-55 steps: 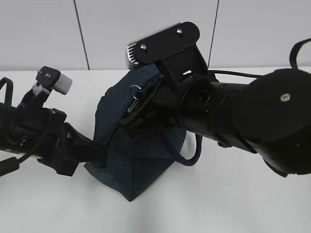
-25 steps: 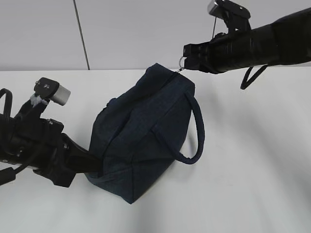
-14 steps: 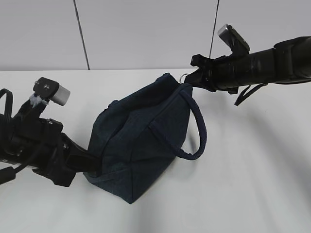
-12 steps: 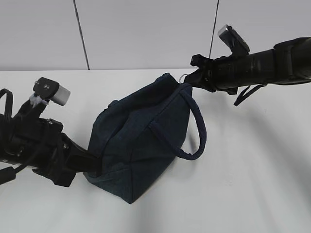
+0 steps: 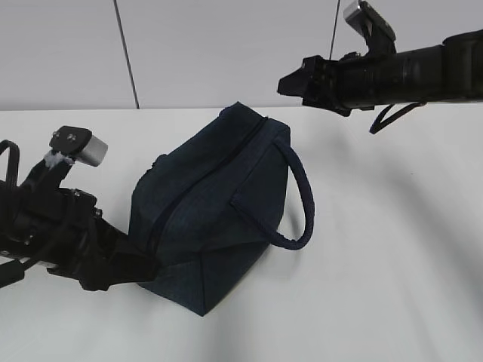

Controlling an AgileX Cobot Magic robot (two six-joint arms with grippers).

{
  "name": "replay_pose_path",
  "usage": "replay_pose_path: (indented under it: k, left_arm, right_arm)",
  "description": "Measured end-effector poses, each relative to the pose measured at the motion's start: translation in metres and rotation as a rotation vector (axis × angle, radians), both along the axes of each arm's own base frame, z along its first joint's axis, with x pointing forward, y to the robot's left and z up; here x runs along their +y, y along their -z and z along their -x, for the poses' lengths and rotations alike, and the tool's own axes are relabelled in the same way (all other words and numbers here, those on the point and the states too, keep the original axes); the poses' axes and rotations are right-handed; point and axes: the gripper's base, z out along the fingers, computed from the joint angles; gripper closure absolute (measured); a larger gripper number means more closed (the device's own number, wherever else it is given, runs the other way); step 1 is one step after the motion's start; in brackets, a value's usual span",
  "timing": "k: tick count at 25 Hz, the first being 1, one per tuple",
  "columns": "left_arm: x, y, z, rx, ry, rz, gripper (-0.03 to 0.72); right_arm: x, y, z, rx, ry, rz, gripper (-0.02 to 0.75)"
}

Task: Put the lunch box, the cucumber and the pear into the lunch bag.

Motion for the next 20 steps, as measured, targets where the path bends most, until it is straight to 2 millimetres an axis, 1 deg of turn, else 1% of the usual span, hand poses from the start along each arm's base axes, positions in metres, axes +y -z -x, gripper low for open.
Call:
replay_pose_path:
  k: [2,5,8,10,13,15,17,19,20]
  left_arm:
    - [0.002,-0.005,0.002,-0.004,-0.012,-0.016,0.32]
    - [0.011,-0.012,0.007,-0.008,-0.058,-0.099,0.312]
    - [0.025,-0.025,0.015,-0.014,-0.186,-0.179,0.312]
    - [0.034,-0.038,0.02,-0.053,-0.263,-0.213,0.328]
    - [0.046,-0.054,0.029,-0.095,-0.366,-0.261,0.349]
    - [0.055,-0.059,0.034,-0.105,-0.421,-0.314,0.351]
    - [0.065,-0.063,0.04,-0.101,-0.483,-0.379,0.352]
    - [0.073,-0.068,0.047,-0.103,-0.547,-0.414,0.352]
    - [0.075,-0.073,0.051,-0.124,-0.565,-0.413,0.353]
  right_arm:
    - [0.0,-0.014,0.005,-0.041,-0.02,0.032,0.212]
    - [-0.001,-0.032,0.014,-0.084,-0.066,0.1,0.208]
    - [-0.003,-0.048,0.029,-0.063,-0.108,0.185,0.214]
    - [-0.003,-0.052,0.038,-0.005,-0.129,0.243,0.232]
    - [-0.002,-0.052,0.056,0.133,-0.158,0.379,0.259]
    - [-0.003,-0.049,0.071,0.241,-0.147,0.481,0.267]
    - [-0.003,-0.044,0.086,0.325,-0.106,0.537,0.271]
    - [-0.004,-0.042,0.105,0.365,-0.077,0.602,0.273]
    - [-0.004,-0.038,0.118,0.377,-0.076,0.626,0.274]
